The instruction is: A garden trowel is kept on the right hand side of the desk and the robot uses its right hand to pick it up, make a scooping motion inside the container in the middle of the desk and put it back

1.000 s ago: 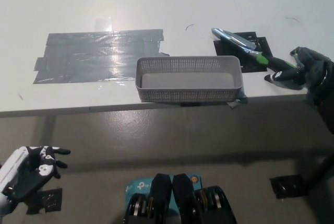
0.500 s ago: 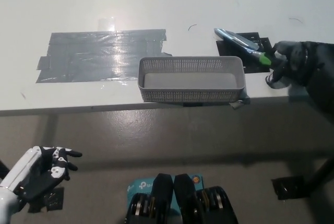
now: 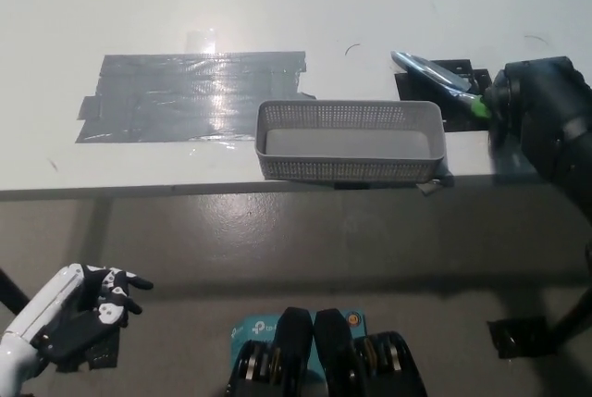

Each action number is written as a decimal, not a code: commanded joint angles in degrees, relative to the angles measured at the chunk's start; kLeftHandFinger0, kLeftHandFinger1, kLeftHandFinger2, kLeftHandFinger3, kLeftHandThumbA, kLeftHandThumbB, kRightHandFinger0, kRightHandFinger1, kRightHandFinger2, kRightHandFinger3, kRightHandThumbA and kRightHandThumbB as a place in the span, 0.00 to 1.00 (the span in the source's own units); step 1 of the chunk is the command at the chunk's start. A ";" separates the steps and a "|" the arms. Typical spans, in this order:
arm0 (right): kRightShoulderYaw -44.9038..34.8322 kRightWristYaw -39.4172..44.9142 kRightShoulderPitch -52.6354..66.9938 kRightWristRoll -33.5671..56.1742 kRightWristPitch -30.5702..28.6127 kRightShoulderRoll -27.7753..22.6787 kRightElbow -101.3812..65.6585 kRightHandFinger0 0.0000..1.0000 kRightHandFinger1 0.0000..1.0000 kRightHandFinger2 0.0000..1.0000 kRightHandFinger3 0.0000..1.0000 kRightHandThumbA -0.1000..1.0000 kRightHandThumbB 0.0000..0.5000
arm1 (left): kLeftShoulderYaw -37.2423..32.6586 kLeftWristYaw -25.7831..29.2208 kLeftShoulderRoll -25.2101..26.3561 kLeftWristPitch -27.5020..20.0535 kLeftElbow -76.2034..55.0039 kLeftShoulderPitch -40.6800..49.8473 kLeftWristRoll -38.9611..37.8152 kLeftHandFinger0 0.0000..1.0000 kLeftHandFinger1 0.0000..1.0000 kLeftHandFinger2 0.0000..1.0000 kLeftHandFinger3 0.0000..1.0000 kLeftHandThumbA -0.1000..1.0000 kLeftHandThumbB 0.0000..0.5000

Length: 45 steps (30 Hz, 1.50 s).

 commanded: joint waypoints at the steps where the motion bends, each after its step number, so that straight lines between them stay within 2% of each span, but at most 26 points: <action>1: 0.28 10.23 4.49 -0.36 -0.88 1.00 3.02 0.40 0.64 0.88 1.00 0.04 0.07 | -0.77 -3.12 3.20 -2.46 -0.95 -2.20 1.80 0.46 0.50 0.62 0.87 0.05 0.02; 2: -0.26 8.56 5.33 -0.09 -0.01 1.03 2.29 0.02 0.08 0.39 1.00 0.04 0.19 | -0.86 -3.40 3.41 -2.34 -1.00 -2.28 1.62 0.46 0.50 0.62 0.88 0.04 0.03; 4: -0.68 5.92 6.02 -0.39 -0.01 1.32 2.63 0.00 0.01 0.19 0.93 0.05 0.27 | -0.99 -3.70 3.61 -2.48 -0.93 -2.45 1.88 0.45 0.49 0.60 0.89 0.02 0.05; 5: -0.77 4.73 6.27 -0.71 0.21 1.34 2.45 0.00 0.05 0.23 0.90 0.04 0.26 | -1.03 -3.99 3.69 -2.56 -0.86 -2.57 1.87 0.45 0.49 0.60 0.89 0.02 0.05; 6: -0.60 1.77 7.08 -1.29 -0.98 0.94 1.03 0.01 0.13 0.25 0.67 0.04 0.49 | -1.24 -4.52 4.05 -3.33 -0.75 -2.61 2.01 0.46 0.49 0.60 0.89 0.02 0.05; 9: -0.07 -0.75 9.18 -2.65 -2.03 -0.93 -4.47 0.13 0.42 0.43 0.50 0.02 0.61 | -1.96 -5.11 4.86 -3.90 -0.93 -2.82 3.29 0.47 0.50 0.61 0.89 0.07 0.08; 10: -0.54 -3.94 10.93 -3.07 -0.45 -1.23 -6.38 0.40 0.66 0.58 0.45 0.00 0.58 | -2.63 -5.47 5.57 -4.47 -0.74 -2.91 4.56 0.53 0.52 0.62 0.89 0.12 0.13; 11: -1.55 -6.21 12.38 -2.65 -0.22 -1.51 -7.35 0.32 0.55 0.48 0.64 0.00 0.51 | -2.80 -5.80 5.88 -4.33 -0.84 -2.96 4.53 0.55 0.53 0.62 0.88 0.14 0.15; 14: -3.07 -9.38 15.16 -3.03 1.06 -2.12 -10.19 0.21 0.51 0.63 1.00 0.00 0.23 | -3.19 -6.19 6.40 -4.10 -1.02 -2.97 4.41 0.55 0.53 0.62 0.86 0.20 0.17; 17: -7.65 -15.49 18.82 -1.70 5.34 -1.17 -10.97 0.05 0.37 0.61 1.00 0.08 0.00 | -3.21 -6.72 6.64 -4.45 -0.89 -2.91 4.05 0.54 0.53 0.61 0.84 0.23 0.16; 18: -7.67 -15.95 19.47 -2.25 4.96 -1.12 -11.04 0.41 0.84 1.00 1.00 0.16 0.00 | -3.29 -6.66 6.77 -4.11 -1.03 -2.86 4.39 0.54 0.53 0.61 0.84 0.25 0.18; 19: -8.73 -18.71 21.03 -2.47 4.79 -1.02 -11.56 0.52 0.83 0.91 1.00 0.26 0.00 | -3.43 -6.80 6.74 -4.33 -0.83 -2.99 4.42 0.54 0.53 0.61 0.83 0.26 0.17; 20: -10.38 -22.14 22.12 -2.46 5.91 -0.51 -11.54 0.34 0.65 0.74 1.00 0.36 0.00 | -3.51 -6.89 6.72 -4.16 -0.89 -3.06 4.55 0.55 0.54 0.63 0.83 0.26 0.16; 21: -13.05 -27.27 23.58 -1.43 5.42 -0.17 -11.92 0.26 0.54 0.64 1.00 0.31 0.00 | -3.59 -6.90 6.62 -4.27 -0.86 -3.09 4.63 0.55 0.54 0.63 0.83 0.24 0.16; 22: -14.81 -30.04 24.27 -0.82 5.63 0.26 -11.65 0.59 0.91 0.88 1.00 0.38 0.00 | -3.68 -7.03 6.63 -4.22 -0.90 -3.18 4.65 0.55 0.54 0.64 0.83 0.24 0.16; 23: -15.87 -31.35 24.66 -0.80 5.68 0.55 -11.56 0.72 0.91 0.87 1.00 0.54 0.00 | -3.64 -7.11 6.66 -4.19 -1.00 -3.10 4.68 0.55 0.54 0.64 0.82 0.24 0.16; 24: -17.70 -33.71 25.66 0.21 4.69 0.92 -11.46 0.50 0.68 0.68 0.94 0.55 0.00 | -3.71 -7.35 6.71 -4.07 -0.96 -3.13 4.55 0.55 0.55 0.64 0.82 0.27 0.18; 25: -20.04 -38.23 27.64 1.02 2.12 0.93 -12.30 0.20 0.41 0.45 0.65 0.46 0.00 | -3.92 -7.46 6.79 -3.67 -1.21 -3.16 4.79 0.54 0.55 0.63 0.81 0.30 0.18; 28: -22.21 -41.93 29.94 0.24 -0.87 0.51 -13.88 0.00 0.32 0.52 0.36 0.34 0.00 | -4.15 -7.39 6.62 -3.29 -1.42 -3.20 5.07 0.51 0.54 0.60 0.78 0.31 0.19; 30: -23.64 -43.85 31.40 -0.09 -1.57 0.16 -15.64 0.00 0.27 0.55 0.38 0.37 0.00 | -4.09 -7.78 6.47 -2.66 -1.25 -3.34 4.43 0.51 0.54 0.60 0.78 0.29 0.18; 31: -23.89 -44.31 31.86 -0.51 -1.35 0.25 -15.76 0.12 0.43 0.66 0.44 0.39 0.00 | -4.25 -7.98 6.85 -3.07 -1.21 -3.11 4.90 0.51 0.54 0.60 0.79 0.29 0.18; 35: -24.76 -47.01 32.89 -1.48 -3.17 -0.28 -16.47 0.01 0.31 0.54 0.30 0.37 0.00 | -4.26 -8.36 6.92 -2.88 -1.29 -3.14 5.51 0.50 0.54 0.60 0.78 0.29 0.18; 41: -25.86 -47.18 32.90 -1.46 -4.69 -0.49 -15.74 0.09 0.41 0.64 0.35 0.31 0.00 | -4.43 -9.18 7.49 -2.07 -1.86 -3.33 6.37 0.53 0.58 0.66 0.80 0.24 0.19; 42: -25.83 -47.09 32.86 -1.56 -4.65 -0.51 -15.73 0.07 0.38 0.59 0.34 0.30 0.00 | -4.42 -9.20 7.45 -2.04 -1.88 -3.33 6.50 0.53 0.58 0.67 0.80 0.21 0.19; 43: -25.97 -47.35 33.09 -1.47 -5.25 -0.56 -16.11 0.07 0.35 0.53 0.55 0.16 0.00 | -4.57 -9.40 7.65 -1.12 -2.14 -3.41 6.70 0.57 0.62 0.70 0.82 0.21 0.19; 45: -26.63 -48.58 33.24 -1.01 -6.37 -0.31 -15.65 0.03 0.28 0.43 0.56 0.11 0.00 | -4.38 -9.66 7.59 -0.79 -2.24 -3.43 6.34 0.58 0.63 0.71 0.82 0.21 0.21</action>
